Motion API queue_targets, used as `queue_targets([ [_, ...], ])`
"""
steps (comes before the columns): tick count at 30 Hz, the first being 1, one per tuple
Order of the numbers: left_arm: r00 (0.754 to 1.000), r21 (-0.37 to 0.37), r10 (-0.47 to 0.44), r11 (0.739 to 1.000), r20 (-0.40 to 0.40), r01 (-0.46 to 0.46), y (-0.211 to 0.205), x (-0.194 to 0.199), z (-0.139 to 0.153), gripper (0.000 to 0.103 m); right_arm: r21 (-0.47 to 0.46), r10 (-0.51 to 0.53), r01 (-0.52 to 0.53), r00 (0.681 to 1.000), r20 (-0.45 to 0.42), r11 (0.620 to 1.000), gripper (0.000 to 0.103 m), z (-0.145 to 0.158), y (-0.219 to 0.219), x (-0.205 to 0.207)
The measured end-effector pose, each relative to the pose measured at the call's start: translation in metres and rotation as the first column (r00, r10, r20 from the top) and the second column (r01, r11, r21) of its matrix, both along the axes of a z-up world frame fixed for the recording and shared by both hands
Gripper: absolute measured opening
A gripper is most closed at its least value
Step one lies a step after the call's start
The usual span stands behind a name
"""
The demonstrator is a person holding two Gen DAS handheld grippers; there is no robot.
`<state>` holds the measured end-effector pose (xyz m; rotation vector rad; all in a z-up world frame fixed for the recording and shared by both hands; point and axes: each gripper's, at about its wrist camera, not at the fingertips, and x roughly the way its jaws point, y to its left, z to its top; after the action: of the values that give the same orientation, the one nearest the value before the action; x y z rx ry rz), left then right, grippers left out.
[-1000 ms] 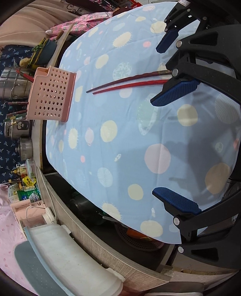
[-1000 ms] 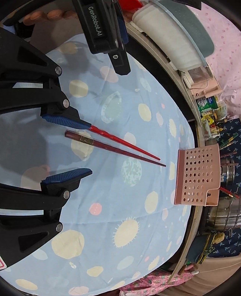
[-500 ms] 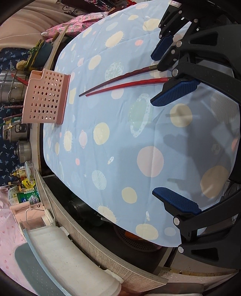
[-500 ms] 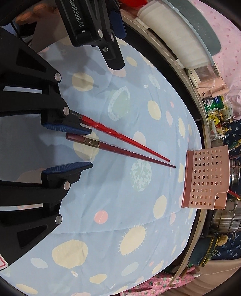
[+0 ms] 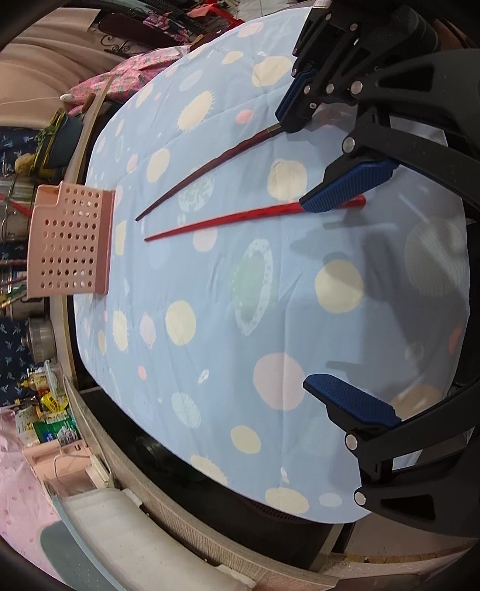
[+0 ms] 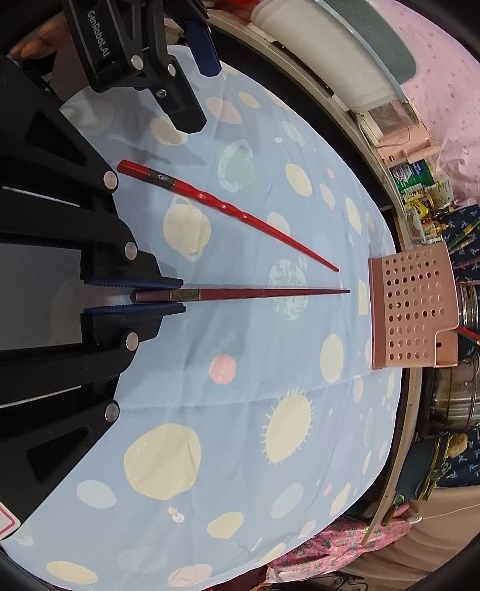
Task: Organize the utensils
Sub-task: 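Grasp the dark red chopstick with the right tool while the left grasps the bright red one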
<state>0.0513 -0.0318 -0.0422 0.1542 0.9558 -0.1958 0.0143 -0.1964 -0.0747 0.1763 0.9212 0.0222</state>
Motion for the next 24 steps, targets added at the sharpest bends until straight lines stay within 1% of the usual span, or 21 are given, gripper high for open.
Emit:
queue_targets([
  [6, 0.999, -0.009, -0.036, 0.999, -0.04, 0.035, -0.014, -0.001, -0.011, 0.085, 0.018, -0.023, 0.023, 1.0, -0.003, 1.0, 0.007, -0.001, -0.01, -0.007],
  [10, 0.997, -0.01, -0.044, 0.999, -0.062, 0.044, -0.019, 0.001, -0.017, 0.085, 0.022, -0.024, 0.024, 1.0, -0.003, 0.999, 0.007, -0.001, -0.01, -0.009],
  [12, 0.996, -0.014, -0.044, 0.999, -0.077, 0.043, -0.019, 0.003, -0.02, 0.083, 0.022, -0.024, 0.024, 1.0, -0.003, 0.999, 0.007, -0.001, -0.01, -0.009],
  [15, 0.993, -0.022, -0.049, 0.999, -0.11, 0.047, -0.02, 0.006, -0.026, 0.072, 0.021, -0.024, 0.024, 1.0, -0.003, 0.999, 0.007, -0.001, -0.009, -0.01],
  [18, 0.994, -0.016, -0.053, 0.999, -0.1, 0.052, -0.021, 0.004, -0.026, 0.068, 0.022, -0.024, 0.025, 1.0, -0.003, 0.999, 0.007, -0.001, -0.009, -0.01],
  [20, 0.994, -0.015, -0.052, 0.999, -0.096, 0.05, -0.021, 0.004, -0.025, 0.062, 0.022, -0.025, 0.025, 1.0, -0.003, 0.999, 0.007, -0.001, -0.009, -0.01],
  [24, 0.994, -0.03, -0.056, 0.998, -0.098, 0.053, -0.018, 0.005, -0.023, 0.047, 0.022, -0.025, 0.025, 1.0, -0.003, 0.999, 0.007, -0.001, -0.009, -0.01],
])
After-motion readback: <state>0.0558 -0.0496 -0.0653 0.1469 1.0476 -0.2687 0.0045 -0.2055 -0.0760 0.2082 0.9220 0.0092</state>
